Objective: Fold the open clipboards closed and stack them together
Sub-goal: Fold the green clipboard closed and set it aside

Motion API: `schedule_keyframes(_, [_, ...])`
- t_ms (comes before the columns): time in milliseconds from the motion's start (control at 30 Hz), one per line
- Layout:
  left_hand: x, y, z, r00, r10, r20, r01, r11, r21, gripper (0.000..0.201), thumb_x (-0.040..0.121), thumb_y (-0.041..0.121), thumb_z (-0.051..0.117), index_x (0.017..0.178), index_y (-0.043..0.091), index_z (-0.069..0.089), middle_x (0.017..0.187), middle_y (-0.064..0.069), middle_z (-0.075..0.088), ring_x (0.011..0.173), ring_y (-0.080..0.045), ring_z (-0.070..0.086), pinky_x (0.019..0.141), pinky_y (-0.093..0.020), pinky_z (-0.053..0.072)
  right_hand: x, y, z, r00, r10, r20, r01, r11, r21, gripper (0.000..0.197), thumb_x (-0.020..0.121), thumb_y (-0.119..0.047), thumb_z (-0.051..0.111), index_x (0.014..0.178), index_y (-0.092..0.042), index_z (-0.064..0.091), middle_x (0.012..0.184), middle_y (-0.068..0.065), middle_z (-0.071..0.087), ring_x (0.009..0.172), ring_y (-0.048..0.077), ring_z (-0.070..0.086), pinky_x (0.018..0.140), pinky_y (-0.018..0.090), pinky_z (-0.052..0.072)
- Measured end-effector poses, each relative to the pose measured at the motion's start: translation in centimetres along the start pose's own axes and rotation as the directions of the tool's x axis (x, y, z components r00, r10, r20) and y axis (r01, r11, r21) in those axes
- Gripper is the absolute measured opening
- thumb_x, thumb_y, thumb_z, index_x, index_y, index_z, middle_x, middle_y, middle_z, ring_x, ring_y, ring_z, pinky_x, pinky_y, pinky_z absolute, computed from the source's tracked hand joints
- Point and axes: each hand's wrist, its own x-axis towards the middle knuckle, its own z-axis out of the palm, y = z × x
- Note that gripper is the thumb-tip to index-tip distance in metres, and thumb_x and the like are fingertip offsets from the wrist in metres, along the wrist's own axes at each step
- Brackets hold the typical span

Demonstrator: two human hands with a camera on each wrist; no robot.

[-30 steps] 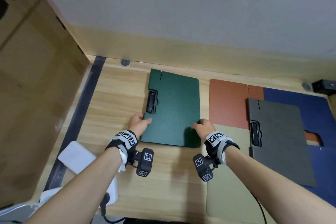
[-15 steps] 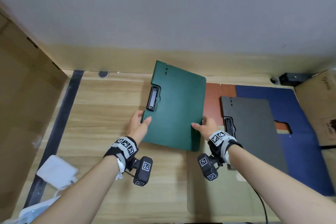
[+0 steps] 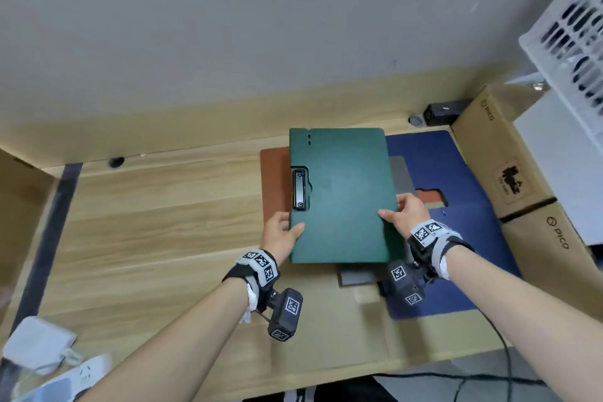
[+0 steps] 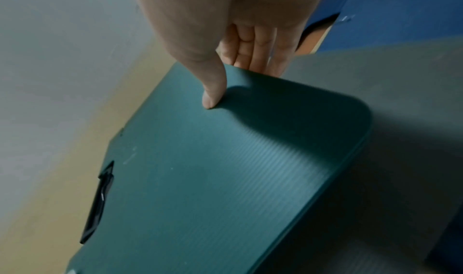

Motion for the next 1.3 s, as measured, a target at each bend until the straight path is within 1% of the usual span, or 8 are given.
schedule_keyframes(233, [0.0, -2.2, 6.7, 0.991, -0.117, 0.070, 0.107, 0.984, 0.139, 0.042, 0.089, 0.004, 0.065, 0.129, 0.004, 0.056, 0.116, -0.004, 0.067, 0.102, -0.021, 0.065, 0.096, -0.037, 0.052, 2.5, 6.4, -2.2, 0.999, 0.023, -0.025, -0.025, 0.995, -0.095, 0.034, 0.074, -0.032, 0.079, 0.096, -0.012, 0.065, 0.092, 0.003, 0.068, 0.087, 0.024, 0.064, 0.080, 0.033, 0.051])
schedule_keyframes(333, [0.0, -2.8, 9.2, 0.995, -0.087, 0.046, 0.072, 0.961, 0.267, 0.036, 0.087, 0.004, 0.068, 0.121, 0.012, 0.064, 0.097, 0.001, 0.066, 0.090, -0.017, 0.061, 0.085, -0.025, 0.048, 3.7, 8.7, -2.5, 0.999, 0.000, -0.051, -0.008, 0.989, -0.150, 0.029, 0.068, -0.036, 0.080, 0.085, -0.014, 0.071, 0.089, 0.008, 0.070, 0.084, 0.028, 0.066, 0.080, 0.038, 0.055])
schedule_keyframes(433, [-0.1, -3.5, 10.8, 0.997, -0.074, 0.022, 0.061, 0.930, 0.362, 0.035, 0.084, 0.010, 0.070, 0.119, 0.017, 0.065, 0.083, 0.001, 0.061, 0.081, -0.019, 0.059, 0.084, -0.031, 0.050, 4.0, 9.7, -2.6, 0.995, -0.007, -0.102, -0.014, 0.978, -0.207, 0.034, 0.074, -0.033, 0.079, 0.095, -0.009, 0.068, 0.108, 0.015, 0.057, 0.091, 0.035, 0.062, 0.086, 0.040, 0.052])
schedule_keyframes(733, [-0.4, -5.8, 11.5, 0.999, 0.007, -0.036, 0.011, 0.890, 0.455, 0.038, 0.071, 0.031, 0.073, 0.107, 0.023, 0.069, 0.100, -0.002, 0.065, 0.093, -0.022, 0.060, 0.090, -0.035, 0.052, 4.4, 11.0, -1.3, 0.998, 0.018, -0.062, -0.029, 0.984, -0.174, 0.039, 0.082, -0.030, 0.072, 0.114, -0.014, 0.060, 0.123, 0.013, 0.046, 0.098, 0.035, 0.061, 0.088, 0.038, 0.048])
schedule_keyframes(933, [0.4, -4.3, 11.5, 0.986, -0.159, -0.047, 0.166, 0.954, 0.251, 0.037, 0.078, -0.010, 0.061, 0.110, 0.009, 0.063, 0.104, -0.004, 0.068, 0.096, -0.024, 0.067, 0.081, -0.027, 0.052, 4.0, 10.3, -0.4, 0.997, -0.007, -0.077, -0.005, 0.987, -0.162, 0.044, 0.082, -0.032, 0.072, 0.119, -0.014, 0.056, 0.121, 0.012, 0.055, 0.109, 0.033, 0.057, 0.091, 0.041, 0.049])
schedule_keyframes(1100, [2.0, -3.2, 9.4, 0.939, -0.342, -0.042, 0.344, 0.937, 0.068, 0.049, 0.079, -0.010, 0.065, 0.127, -0.006, 0.055, 0.122, -0.017, 0.064, 0.112, -0.032, 0.062, 0.100, -0.040, 0.049, 3.7, 9.6, 0.3, 0.997, 0.071, -0.039, -0.075, 0.990, -0.119, 0.047, 0.081, -0.026, 0.074, 0.119, -0.008, 0.054, 0.113, 0.009, 0.059, 0.101, 0.029, 0.059, 0.077, 0.031, 0.042])
schedule_keyframes(1200, [2.1, -2.4, 7.6, 0.942, -0.337, -0.008, 0.336, 0.941, -0.040, 0.040, 0.086, -0.009, 0.061, 0.122, 0.008, 0.058, 0.120, -0.008, 0.063, 0.107, -0.027, 0.061, 0.094, -0.031, 0.048, 3.2, 8.8, 1.0, 0.995, 0.099, -0.026, -0.100, 0.991, -0.087, 0.050, 0.081, -0.028, 0.075, 0.120, -0.006, 0.053, 0.110, 0.008, 0.056, 0.092, 0.025, 0.055, 0.080, 0.033, 0.045])
schedule_keyframes(1300, [2.4, -2.5, 5.0, 0.938, -0.347, 0.007, 0.346, 0.933, -0.100, 0.048, 0.086, -0.006, 0.061, 0.133, 0.006, 0.057, 0.123, -0.010, 0.067, 0.110, -0.028, 0.064, 0.100, -0.041, 0.050, 2.8, 7.3, 2.4, 0.995, 0.099, -0.030, -0.101, 0.993, -0.053, 0.052, 0.079, -0.030, 0.076, 0.119, -0.006, 0.053, 0.119, 0.013, 0.055, 0.104, 0.029, 0.057, 0.091, 0.037, 0.047])
